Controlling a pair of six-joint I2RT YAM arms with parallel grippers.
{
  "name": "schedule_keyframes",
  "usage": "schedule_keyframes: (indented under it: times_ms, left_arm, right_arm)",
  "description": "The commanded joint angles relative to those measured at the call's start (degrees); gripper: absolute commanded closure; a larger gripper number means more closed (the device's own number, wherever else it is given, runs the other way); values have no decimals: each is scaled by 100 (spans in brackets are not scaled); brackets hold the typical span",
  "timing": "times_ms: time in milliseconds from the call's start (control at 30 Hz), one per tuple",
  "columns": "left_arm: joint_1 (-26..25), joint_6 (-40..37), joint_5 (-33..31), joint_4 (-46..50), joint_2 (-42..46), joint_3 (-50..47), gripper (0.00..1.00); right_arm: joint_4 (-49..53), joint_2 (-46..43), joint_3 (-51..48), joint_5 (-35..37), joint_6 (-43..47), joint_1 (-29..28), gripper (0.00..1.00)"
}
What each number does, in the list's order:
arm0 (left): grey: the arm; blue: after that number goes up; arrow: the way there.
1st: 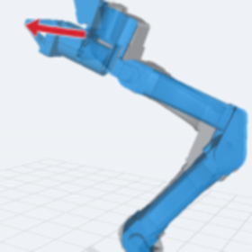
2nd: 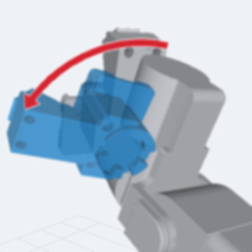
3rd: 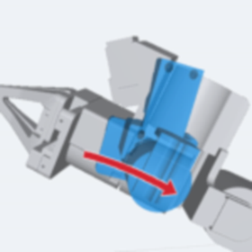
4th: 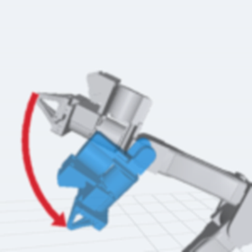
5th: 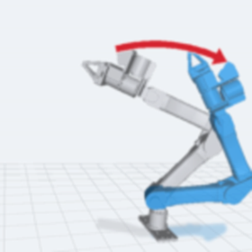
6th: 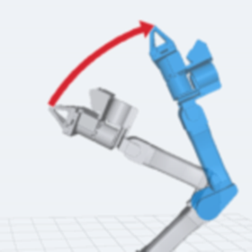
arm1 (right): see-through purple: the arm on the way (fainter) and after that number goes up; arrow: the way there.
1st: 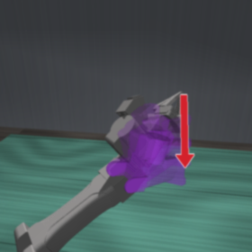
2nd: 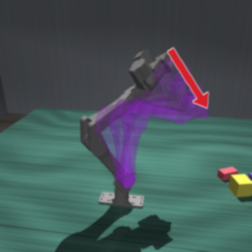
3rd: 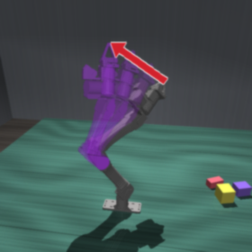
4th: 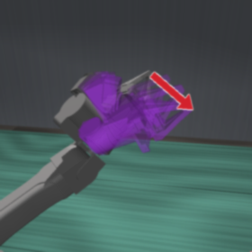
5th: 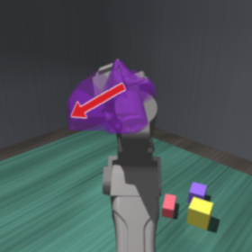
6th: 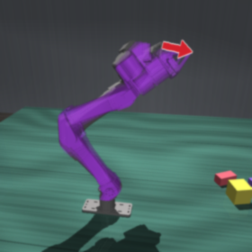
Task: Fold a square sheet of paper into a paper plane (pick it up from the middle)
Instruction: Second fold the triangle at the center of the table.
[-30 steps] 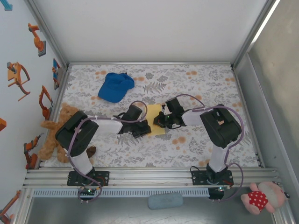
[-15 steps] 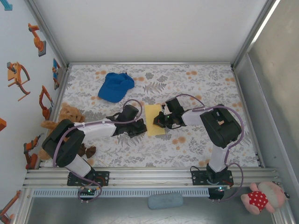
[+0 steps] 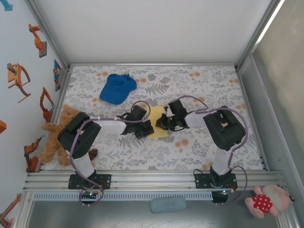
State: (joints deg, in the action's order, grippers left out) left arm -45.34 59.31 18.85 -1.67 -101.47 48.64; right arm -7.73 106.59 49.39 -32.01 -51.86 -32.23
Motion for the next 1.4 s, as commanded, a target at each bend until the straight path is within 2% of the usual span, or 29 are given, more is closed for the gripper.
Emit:
schedule_keyframes:
  times_ms: [0,167,367,933,1167,1367]
  left_arm:
    - [7,37,-139,541,-26,-57,97]
    - [17,80,-119,702,-135,-83,99]
    - [24,21,-90,717,-135,-48,100]
    - [14,-20,-70,753,-180,-22,100]
    - [16,-3,-85,781,-158,-30,100]
    - [17,38,-153,1022,-104,-68,100]
  right_arm:
    - [790,157,-73,572,190,24,100]
    - [1064,-364,422,189,739,50,100]
    - [1926,-1058,657,468,1441,42,100]
    - [1261,-220,538,134,1169,-354,100]
    - [1286,40,555,-42,1429,-331,100]
    - [1405,141,562,102,1641,-40,100]
